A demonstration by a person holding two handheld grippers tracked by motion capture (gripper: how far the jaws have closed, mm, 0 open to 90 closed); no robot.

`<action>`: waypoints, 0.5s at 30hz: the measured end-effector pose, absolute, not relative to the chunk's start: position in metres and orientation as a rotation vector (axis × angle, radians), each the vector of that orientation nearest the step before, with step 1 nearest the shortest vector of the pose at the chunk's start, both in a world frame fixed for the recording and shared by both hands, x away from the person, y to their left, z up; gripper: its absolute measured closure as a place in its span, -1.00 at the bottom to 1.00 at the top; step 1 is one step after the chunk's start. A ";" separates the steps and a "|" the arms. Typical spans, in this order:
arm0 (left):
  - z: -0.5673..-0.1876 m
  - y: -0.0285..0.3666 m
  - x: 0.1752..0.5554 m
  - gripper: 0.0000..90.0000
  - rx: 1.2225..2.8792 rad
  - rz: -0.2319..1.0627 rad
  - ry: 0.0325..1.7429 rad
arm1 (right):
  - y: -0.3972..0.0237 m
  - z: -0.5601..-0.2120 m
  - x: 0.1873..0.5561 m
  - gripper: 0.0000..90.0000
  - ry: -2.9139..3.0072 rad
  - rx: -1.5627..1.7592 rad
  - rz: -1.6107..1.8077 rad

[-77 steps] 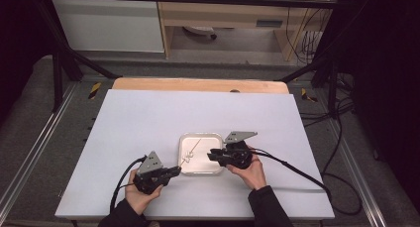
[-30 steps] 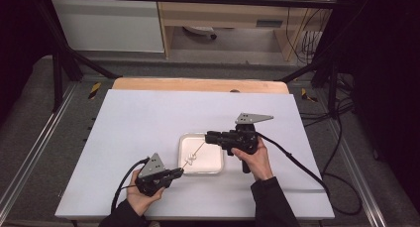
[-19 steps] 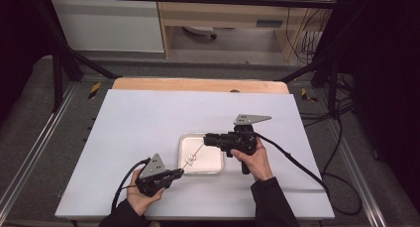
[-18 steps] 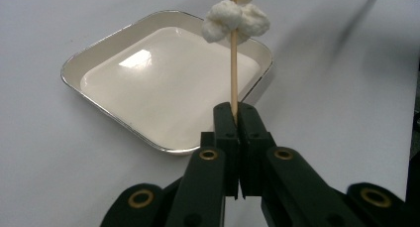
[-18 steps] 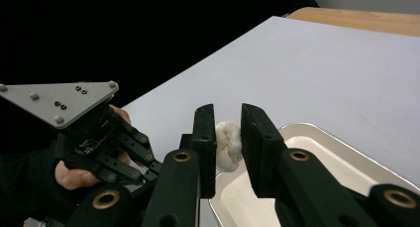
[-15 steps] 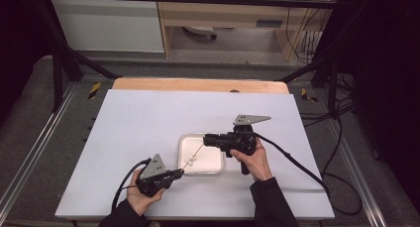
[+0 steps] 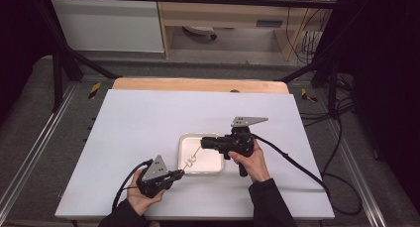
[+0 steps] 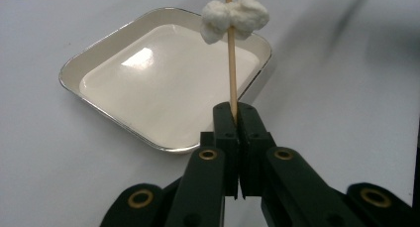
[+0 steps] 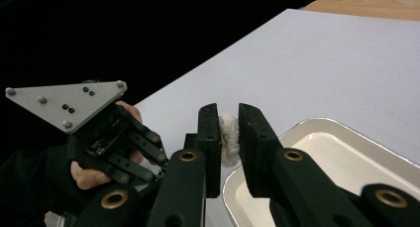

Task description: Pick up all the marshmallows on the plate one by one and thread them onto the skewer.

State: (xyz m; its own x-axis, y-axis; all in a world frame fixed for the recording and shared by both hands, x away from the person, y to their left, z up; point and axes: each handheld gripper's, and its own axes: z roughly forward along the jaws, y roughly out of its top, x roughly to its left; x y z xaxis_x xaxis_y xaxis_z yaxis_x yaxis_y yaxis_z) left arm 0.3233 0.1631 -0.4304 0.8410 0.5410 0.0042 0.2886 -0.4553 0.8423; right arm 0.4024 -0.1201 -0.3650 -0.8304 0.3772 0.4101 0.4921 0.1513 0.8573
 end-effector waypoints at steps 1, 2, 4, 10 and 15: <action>-0.430 0.164 0.324 0.97 2.063 0.332 0.617 | -0.120 -0.365 0.402 0.79 -2.307 -0.877 -1.786; -0.430 0.164 0.325 0.97 2.052 0.327 0.626 | -0.120 -0.365 0.402 0.79 -2.311 -0.883 -1.789; -0.429 0.167 0.325 0.97 2.042 0.324 0.629 | -0.122 -0.363 0.402 0.79 -2.322 -0.887 -1.792; -0.428 0.167 0.325 0.97 2.036 0.338 0.624 | -0.126 -0.357 0.399 0.79 -2.329 -0.880 -1.812; -0.428 0.168 0.325 0.97 2.039 0.347 0.620 | -0.129 -0.356 0.399 0.81 -2.333 -0.877 -1.820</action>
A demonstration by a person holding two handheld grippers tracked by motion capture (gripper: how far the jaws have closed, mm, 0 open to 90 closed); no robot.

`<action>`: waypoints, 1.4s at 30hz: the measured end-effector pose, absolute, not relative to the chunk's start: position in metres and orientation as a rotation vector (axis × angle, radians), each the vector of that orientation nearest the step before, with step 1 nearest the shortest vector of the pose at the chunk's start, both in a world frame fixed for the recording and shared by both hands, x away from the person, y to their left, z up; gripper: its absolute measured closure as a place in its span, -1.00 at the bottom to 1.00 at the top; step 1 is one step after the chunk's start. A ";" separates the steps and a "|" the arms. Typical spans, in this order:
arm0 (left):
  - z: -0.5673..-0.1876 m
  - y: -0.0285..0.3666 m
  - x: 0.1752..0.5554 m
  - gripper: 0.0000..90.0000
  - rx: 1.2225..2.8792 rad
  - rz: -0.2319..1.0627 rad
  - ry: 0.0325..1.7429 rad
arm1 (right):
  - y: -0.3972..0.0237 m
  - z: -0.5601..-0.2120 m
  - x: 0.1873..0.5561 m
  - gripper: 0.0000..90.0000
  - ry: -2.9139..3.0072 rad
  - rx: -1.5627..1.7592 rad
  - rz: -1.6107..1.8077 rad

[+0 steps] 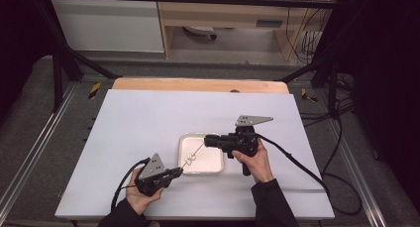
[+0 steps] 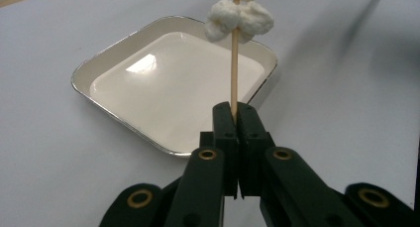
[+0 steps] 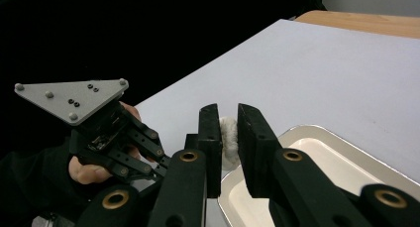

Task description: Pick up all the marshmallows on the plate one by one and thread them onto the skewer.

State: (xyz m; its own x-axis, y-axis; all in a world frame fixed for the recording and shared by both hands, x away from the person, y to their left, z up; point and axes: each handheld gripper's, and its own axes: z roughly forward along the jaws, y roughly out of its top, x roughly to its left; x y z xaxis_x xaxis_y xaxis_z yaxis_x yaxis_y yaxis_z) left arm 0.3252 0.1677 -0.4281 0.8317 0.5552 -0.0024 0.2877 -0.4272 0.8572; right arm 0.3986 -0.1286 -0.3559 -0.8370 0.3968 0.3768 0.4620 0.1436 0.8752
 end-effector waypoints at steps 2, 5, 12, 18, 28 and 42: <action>-0.428 0.167 0.325 0.97 2.040 0.350 0.619 | -0.130 -0.355 0.399 0.82 -2.329 -0.878 -1.823; -0.428 0.167 0.325 0.97 2.042 0.353 0.615 | -0.131 -0.354 0.398 0.83 -2.333 -0.877 -1.825; -0.429 0.166 0.324 0.97 2.062 0.367 0.606 | -0.134 -0.351 0.398 0.85 -2.330 -0.877 -1.857; -0.428 0.165 0.323 0.97 2.053 0.369 0.600 | -0.136 -0.349 0.397 0.84 -2.322 -0.875 -1.861; -0.428 0.165 0.322 0.97 2.049 0.374 0.592 | -0.130 -0.356 0.399 0.83 -2.276 -0.860 -1.835; -0.430 0.163 0.320 0.97 2.058 0.387 0.572 | -0.129 -0.365 0.398 0.83 -2.258 -0.875 -1.835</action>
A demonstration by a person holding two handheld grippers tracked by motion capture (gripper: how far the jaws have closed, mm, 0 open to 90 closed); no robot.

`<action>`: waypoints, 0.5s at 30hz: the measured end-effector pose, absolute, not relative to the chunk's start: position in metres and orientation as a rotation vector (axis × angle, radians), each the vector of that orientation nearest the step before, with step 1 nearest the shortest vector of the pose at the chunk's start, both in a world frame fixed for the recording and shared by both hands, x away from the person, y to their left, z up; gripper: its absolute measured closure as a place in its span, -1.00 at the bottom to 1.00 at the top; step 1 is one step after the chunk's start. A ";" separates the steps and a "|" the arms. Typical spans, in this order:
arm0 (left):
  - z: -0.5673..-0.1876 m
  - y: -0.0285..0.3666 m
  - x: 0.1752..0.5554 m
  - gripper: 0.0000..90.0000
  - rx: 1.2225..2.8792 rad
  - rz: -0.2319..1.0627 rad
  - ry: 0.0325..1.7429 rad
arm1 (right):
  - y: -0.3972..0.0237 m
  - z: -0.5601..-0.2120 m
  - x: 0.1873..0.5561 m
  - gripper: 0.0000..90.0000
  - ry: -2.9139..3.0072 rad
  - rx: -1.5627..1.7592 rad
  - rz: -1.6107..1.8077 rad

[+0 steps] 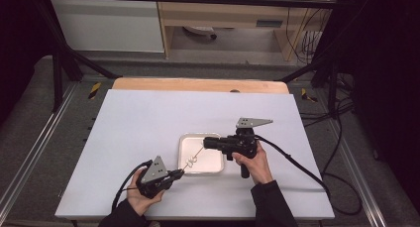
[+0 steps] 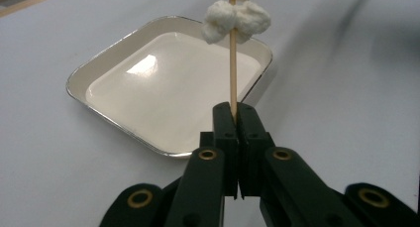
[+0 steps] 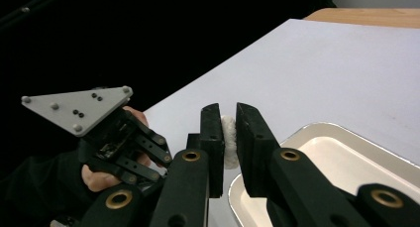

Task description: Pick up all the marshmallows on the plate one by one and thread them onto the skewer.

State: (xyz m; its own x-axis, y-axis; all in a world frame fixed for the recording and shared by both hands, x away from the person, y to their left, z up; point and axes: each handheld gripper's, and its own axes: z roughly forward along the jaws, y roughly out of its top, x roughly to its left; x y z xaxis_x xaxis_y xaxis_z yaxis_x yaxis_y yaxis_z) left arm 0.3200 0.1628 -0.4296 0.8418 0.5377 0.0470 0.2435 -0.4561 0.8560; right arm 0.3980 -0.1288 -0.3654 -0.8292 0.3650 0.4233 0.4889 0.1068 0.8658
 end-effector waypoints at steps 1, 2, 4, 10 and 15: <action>-0.429 0.163 0.320 0.97 2.056 0.388 0.567 | -0.129 -0.365 0.398 0.83 -2.264 -0.880 -1.840; -0.428 0.162 0.319 0.97 2.051 0.392 0.564 | -0.130 -0.365 0.398 0.83 -2.263 -0.882 -1.853; -0.427 0.163 0.319 0.97 2.049 0.400 0.568 | -0.130 -0.366 0.399 0.82 -2.250 -0.896 -1.871; -0.429 0.163 0.320 0.97 2.056 0.403 0.574 | -0.126 -0.372 0.401 0.81 -2.202 -0.885 -1.849; -0.425 0.163 0.318 0.97 2.022 0.413 0.563 | -0.130 -0.370 0.401 0.79 -2.213 -0.917 -1.875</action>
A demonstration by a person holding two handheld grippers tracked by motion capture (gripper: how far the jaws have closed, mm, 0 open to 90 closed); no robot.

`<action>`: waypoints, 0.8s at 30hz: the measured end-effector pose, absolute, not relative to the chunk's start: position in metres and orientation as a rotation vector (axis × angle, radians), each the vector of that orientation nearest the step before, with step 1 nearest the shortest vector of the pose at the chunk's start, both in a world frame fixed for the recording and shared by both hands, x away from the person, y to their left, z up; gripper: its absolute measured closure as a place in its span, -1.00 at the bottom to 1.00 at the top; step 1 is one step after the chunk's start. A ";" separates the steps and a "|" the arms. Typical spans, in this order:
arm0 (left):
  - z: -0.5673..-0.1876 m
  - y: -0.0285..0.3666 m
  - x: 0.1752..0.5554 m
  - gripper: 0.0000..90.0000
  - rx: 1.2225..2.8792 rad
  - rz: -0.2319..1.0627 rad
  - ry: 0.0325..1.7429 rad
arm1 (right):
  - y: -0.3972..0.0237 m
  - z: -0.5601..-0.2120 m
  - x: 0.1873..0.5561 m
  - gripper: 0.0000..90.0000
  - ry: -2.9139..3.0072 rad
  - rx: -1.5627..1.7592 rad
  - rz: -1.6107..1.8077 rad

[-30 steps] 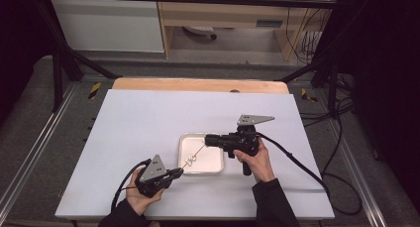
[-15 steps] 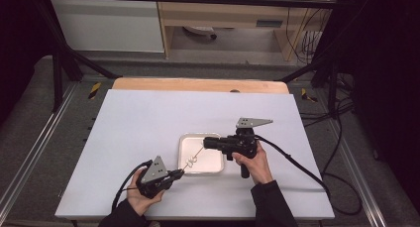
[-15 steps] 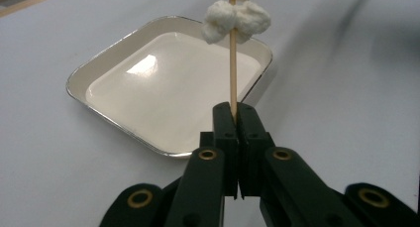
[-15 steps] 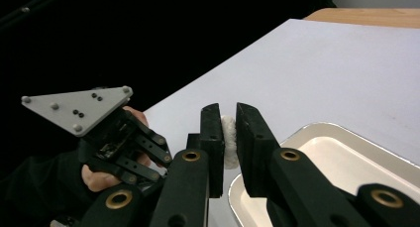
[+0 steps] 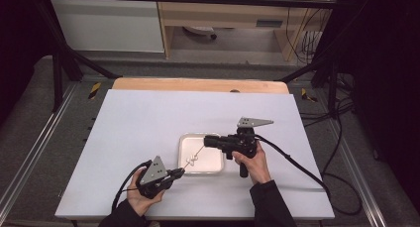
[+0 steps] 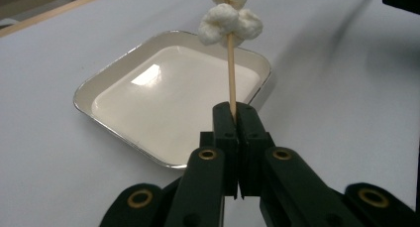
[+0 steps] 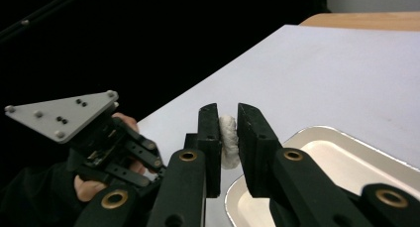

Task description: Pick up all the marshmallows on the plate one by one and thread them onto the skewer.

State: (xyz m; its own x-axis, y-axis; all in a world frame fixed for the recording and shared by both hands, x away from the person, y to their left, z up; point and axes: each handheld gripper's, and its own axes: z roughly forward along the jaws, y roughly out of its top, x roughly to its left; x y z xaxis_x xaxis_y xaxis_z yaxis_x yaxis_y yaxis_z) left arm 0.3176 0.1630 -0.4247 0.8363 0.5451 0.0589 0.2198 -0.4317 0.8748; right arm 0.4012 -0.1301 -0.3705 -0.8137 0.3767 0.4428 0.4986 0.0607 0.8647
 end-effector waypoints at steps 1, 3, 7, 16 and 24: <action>-0.425 0.163 0.318 0.98 2.017 0.412 0.566 | -0.131 -0.370 0.401 0.78 -2.222 -0.925 -1.884; -0.426 0.164 0.318 0.98 2.018 0.412 0.571 | -0.129 -0.371 0.402 0.80 -2.210 -0.919 -1.883; -0.428 0.164 0.319 0.98 2.026 0.403 0.573 | -0.127 -0.374 0.401 0.84 -2.180 -0.903 -1.890; -0.430 0.160 0.318 0.98 2.041 0.397 0.557 | -0.126 -0.374 0.396 0.86 -2.117 -0.824 -1.887; -0.429 0.160 0.317 0.98 2.038 0.402 0.562 | -0.124 -0.376 0.394 0.87 -2.108 -0.813 -1.895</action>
